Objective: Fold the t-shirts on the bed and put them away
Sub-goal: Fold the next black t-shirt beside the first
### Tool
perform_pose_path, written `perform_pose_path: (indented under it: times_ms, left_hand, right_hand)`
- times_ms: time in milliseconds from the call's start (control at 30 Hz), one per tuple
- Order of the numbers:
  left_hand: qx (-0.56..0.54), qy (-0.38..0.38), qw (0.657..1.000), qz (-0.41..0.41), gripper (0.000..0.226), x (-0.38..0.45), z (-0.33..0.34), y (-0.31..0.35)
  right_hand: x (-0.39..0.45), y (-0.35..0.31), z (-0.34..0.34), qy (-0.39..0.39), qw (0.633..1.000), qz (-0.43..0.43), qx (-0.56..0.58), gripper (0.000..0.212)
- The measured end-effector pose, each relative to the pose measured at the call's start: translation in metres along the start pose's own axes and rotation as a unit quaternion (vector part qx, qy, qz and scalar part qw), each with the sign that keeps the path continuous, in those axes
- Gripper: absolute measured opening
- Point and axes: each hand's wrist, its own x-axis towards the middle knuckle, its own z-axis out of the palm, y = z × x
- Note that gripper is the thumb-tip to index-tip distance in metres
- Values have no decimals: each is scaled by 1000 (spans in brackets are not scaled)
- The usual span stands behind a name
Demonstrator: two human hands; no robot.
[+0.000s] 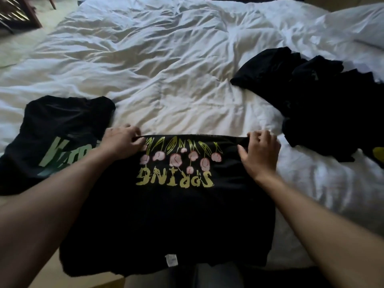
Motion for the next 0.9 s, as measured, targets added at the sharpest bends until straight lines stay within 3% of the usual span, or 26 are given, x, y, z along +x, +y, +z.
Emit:
perform_pose_path:
  times_ms: [100,267,467,567,633,667,733,800,833,900]
  left_hand:
    - [-53,-29,997,56,39,6,-3,39]
    - [-105,-63,986,114,32,11,4,94]
    - [-54,-30,991,115,39,-4,14,105]
    - [-59,-23,992,111,40,-7,15,105]
    - [-73,-19,992,105,36,-5,14,110]
    - [-84,-18,991,101,33,-4,13,113]
    - [-104,-25,990,91,30,-1,12,121]
    - [-107,-27,991,71,29,0,13,127]
    - [-109,-26,992,60,28,-1,13,129]
    - [-132,-34,990,41,25,-2,12,130]
  right_hand:
    - [-56,-33,-12,86,994,-58,40,28]
    - [-134,-86,-21,15,985,-126,117,23]
    - [-180,-112,-40,-41,977,-113,178,11]
    - [-210,-122,-51,-142,949,18,282,18]
    - [-235,-131,-44,-224,883,193,364,36]
    - [-243,-136,-41,-255,831,284,405,49]
    - [-253,-144,-37,-304,689,438,491,67]
    - [-252,-150,-41,-302,542,542,567,66]
    - [-251,-151,-44,-280,496,572,590,63]
    - [-247,-152,-47,-225,447,600,624,55]
